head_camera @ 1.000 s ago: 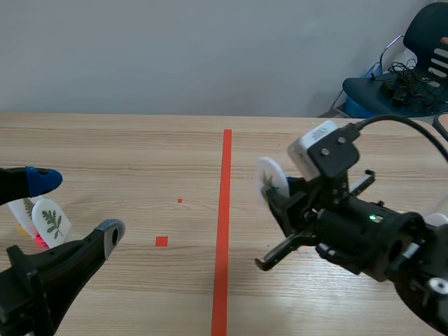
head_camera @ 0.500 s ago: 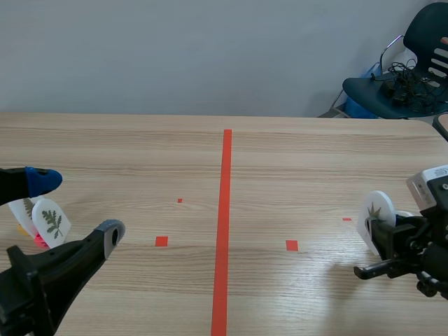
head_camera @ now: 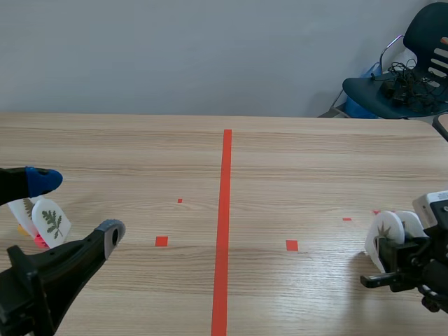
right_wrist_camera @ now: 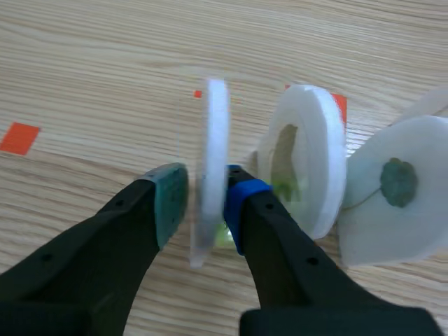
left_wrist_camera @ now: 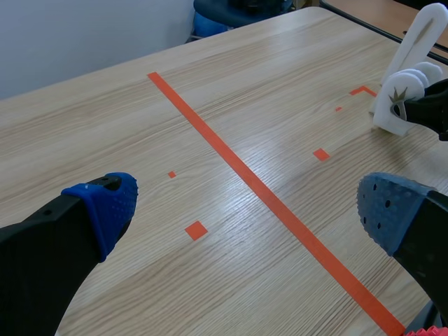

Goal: Do the leaf sorting experiment

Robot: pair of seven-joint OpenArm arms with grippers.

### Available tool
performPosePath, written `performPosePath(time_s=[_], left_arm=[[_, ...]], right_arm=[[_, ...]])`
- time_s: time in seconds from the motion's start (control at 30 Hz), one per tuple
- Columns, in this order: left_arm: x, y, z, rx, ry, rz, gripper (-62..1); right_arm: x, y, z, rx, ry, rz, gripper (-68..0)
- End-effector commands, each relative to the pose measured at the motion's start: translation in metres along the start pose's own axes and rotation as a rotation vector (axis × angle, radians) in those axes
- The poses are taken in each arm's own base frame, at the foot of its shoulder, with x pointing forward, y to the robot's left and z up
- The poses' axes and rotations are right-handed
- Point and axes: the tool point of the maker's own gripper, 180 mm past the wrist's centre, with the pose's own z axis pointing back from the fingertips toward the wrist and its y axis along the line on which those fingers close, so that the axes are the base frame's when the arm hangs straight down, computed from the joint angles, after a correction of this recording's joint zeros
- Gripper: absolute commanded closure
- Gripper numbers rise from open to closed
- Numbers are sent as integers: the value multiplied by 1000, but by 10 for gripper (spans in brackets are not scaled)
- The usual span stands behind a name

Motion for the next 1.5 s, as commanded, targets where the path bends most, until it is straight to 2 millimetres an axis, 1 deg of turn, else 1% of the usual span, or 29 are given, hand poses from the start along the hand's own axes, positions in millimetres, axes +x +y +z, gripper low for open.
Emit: performPosePath(time_s=[0.0, 0.07, 0.1, 0.23, 0.27, 0.33, 0.4, 0.47, 0.57, 0.63, 0.7, 0.8, 0.87, 0.93, 1.13, 1.47], left_arm=[[8, 0, -1, 0, -28, 2, -623], [8, 0, -1, 0, -28, 2, -623], [8, 0, -1, 0, -28, 2, -623], [8, 0, -1, 0, -28, 2, -623], [8, 0, -1, 0, -28, 2, -623], [8, 0, -1, 0, -28, 2, -623], [8, 0, -1, 0, -28, 2, -623], [8, 0, -1, 0, -29, 1, -623], [8, 0, -1, 0, -29, 1, -623], [8, 0, -1, 0, -29, 1, -623], [8, 0, -1, 0, -29, 1, -623], [8, 0, -1, 0, -29, 1, -623], [8, 0, -1, 0, -29, 1, -623], [8, 0, -1, 0, -29, 1, -623], [8, 0, -1, -1, -28, 1, -623], [7, -1, -1, -6, -26, 0, -623]], right_arm=[[18, -7, 0, -10, -52, 10, -186], [27, -10, 1, -4, -74, 20, -223], [35, -11, 2, 3, -93, 31, -237], [87, -10, 13, 68, -204, 61, -279], [103, -6, 17, 94, -229, 67, -281], [127, 3, 24, 140, -263, 81, -281], [144, 15, 33, 178, -280, 103, -281], [154, 28, 42, 213, -280, 119, -301], [163, 49, 58, 286, -278, 137, -374], [165, 62, 68, 336, -269, 151, -449], [163, 76, 77, 402, -251, 190, -542], [147, 95, 88, 489, -188, 240, -674], [136, 105, 94, 535, -155, 251, -679], [131, 110, 99, 560, -144, 249, -679], [134, 111, 100, 563, -167, 241, -679], [134, 111, 100, 562, -167, 240, -679]])
